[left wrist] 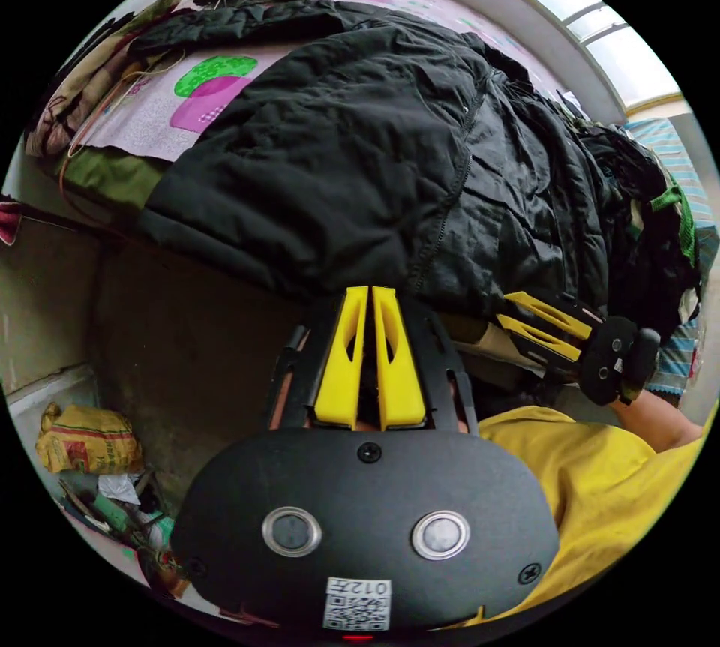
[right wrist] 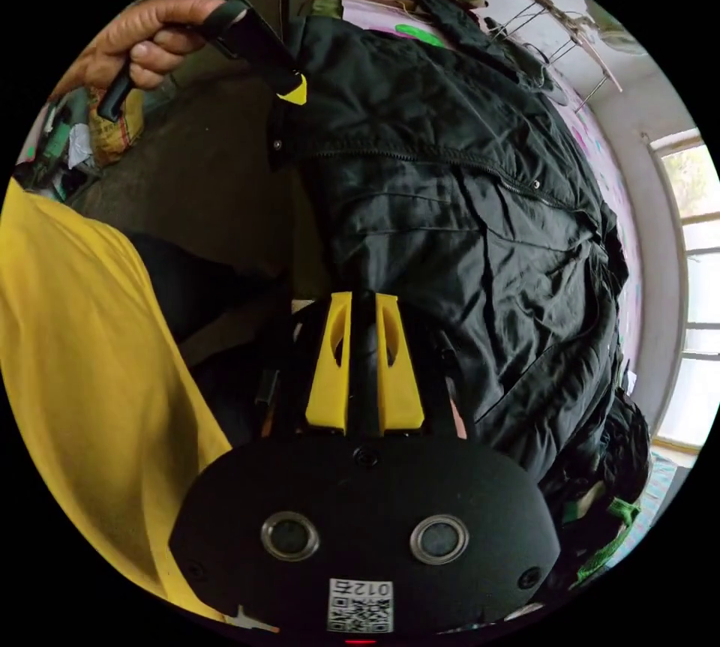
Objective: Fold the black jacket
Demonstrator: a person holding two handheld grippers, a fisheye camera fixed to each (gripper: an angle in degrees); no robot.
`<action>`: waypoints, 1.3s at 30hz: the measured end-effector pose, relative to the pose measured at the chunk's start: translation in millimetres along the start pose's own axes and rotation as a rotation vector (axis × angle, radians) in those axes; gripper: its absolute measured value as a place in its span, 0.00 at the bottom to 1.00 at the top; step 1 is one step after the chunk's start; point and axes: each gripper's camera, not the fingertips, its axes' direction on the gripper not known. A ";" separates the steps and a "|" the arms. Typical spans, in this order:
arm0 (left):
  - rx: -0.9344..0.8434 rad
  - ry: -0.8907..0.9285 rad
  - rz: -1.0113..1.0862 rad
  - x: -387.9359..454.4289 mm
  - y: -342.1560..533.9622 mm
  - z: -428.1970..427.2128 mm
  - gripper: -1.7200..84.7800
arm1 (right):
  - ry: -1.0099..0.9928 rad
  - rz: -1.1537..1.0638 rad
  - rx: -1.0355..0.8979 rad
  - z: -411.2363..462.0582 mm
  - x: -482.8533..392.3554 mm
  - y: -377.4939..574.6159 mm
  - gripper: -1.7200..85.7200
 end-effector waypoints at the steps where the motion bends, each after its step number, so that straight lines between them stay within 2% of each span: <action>1: -0.005 0.002 0.015 -2.7 -0.3 2.3 0.03 | -0.057 0.061 -0.017 -0.5 7.8 -1.5 0.06; 7: 0.019 0.058 0.129 -35.3 2.3 8.7 0.03 | -0.573 0.293 -0.082 -1.5 66.4 9.4 0.04; 10: 0.011 0.067 0.152 -55.2 8.7 15.5 0.03 | -0.671 0.403 -0.115 15.4 86.7 17.3 0.04; 13: 0.023 0.085 0.071 -86.0 28.2 19.0 0.05 | -0.562 0.379 -0.164 27.2 76.9 17.7 0.04; 16: 0.120 0.119 -0.093 -126.1 66.7 13.5 0.08 | -0.492 0.380 -0.137 23.4 75.2 22.4 0.04; 20: 0.090 0.340 -0.388 -188.3 111.3 44.2 0.13 | -0.387 0.377 -0.049 9.7 82.6 40.4 0.04; 23: 0.120 0.452 -0.475 -211.8 122.3 70.1 0.15 | -0.371 0.378 0.008 -1.2 96.6 57.5 0.04; 28: 0.092 0.550 -0.488 -226.0 123.0 102.7 0.17 | -0.393 0.408 0.074 -10.4 137.9 84.9 0.03; 34: 0.130 0.521 -0.408 -224.8 137.4 84.6 0.05 | -0.421 0.445 0.136 -6.3 211.3 111.1 0.03; 39: 0.226 0.653 -0.368 -225.4 156.7 49.3 0.02 | -0.477 0.534 0.240 -0.9 293.5 126.9 0.04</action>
